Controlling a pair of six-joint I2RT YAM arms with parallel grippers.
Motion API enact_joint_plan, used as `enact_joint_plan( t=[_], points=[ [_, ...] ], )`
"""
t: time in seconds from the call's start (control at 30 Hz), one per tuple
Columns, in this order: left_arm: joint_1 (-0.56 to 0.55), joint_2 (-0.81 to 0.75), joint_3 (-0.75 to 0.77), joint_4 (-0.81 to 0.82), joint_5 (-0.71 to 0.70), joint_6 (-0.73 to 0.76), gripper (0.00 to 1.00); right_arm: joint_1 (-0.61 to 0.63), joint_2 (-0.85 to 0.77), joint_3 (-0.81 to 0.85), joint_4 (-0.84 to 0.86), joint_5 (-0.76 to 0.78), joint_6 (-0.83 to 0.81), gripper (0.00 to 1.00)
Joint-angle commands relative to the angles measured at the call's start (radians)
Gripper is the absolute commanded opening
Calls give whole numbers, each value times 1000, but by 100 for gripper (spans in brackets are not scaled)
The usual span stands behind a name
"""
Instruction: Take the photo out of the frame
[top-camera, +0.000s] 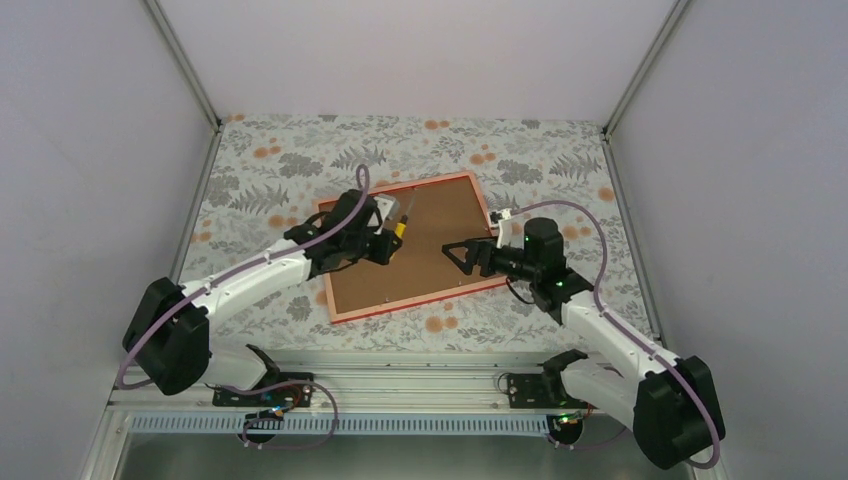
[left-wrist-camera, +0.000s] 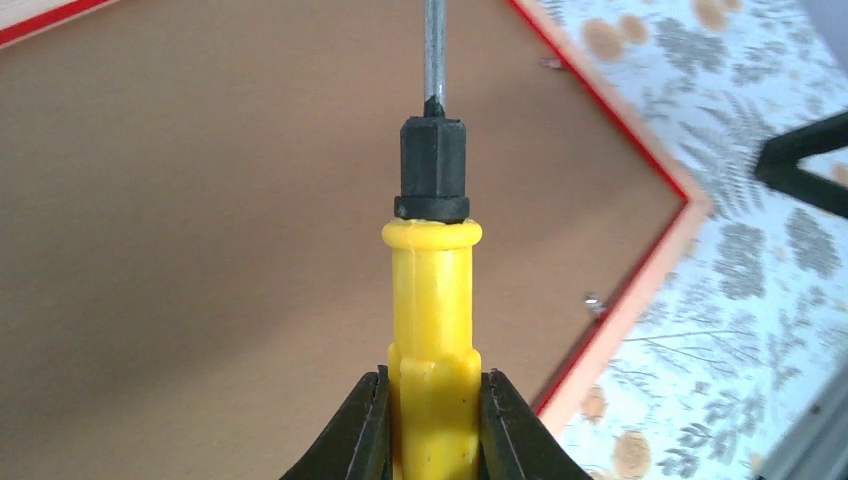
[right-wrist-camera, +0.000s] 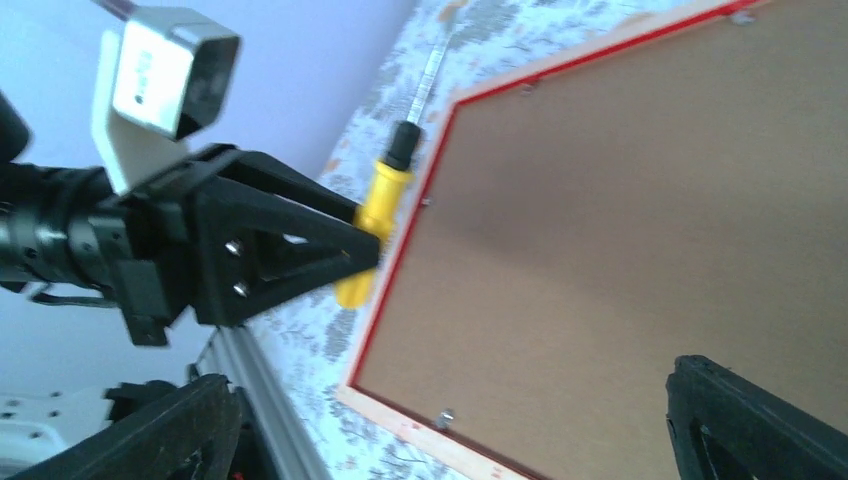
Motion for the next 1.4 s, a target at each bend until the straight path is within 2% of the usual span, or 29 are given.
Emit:
enact_joint_plan(
  t=[0.0, 0.17, 0.23, 0.5, 0.9, 1.1, 1.17, 1.23, 1.37],
  points=[
    [-71, 6, 9, 99, 43, 30, 6, 40, 8, -23, 168, -94, 114, 96],
    [-164, 36, 16, 147, 40, 28, 6, 67, 32, -52, 275, -67, 206, 92],
    [-197, 44, 17, 171, 50, 21, 6, 72, 52, -54, 292, -56, 219, 86],
    [-248, 62, 22, 224, 97, -8, 6, 75, 83, -68, 355, -35, 257, 73],
    [-265, 58, 11, 251, 110, -17, 6, 77, 116, -87, 411, -43, 300, 35],
    [-267, 54, -1, 263, 106, -22, 6, 77, 100, -93, 409, -29, 319, 5],
    [-269, 52, -10, 275, 101, -25, 6, 76, 93, -96, 412, -19, 334, 4],
    [-271, 46, -19, 284, 83, -30, 11, 77, 88, -99, 416, -14, 357, 4],
    [-282, 32, -34, 298, 21, -43, 31, 81, 68, -115, 431, 6, 433, 4]
  ],
)
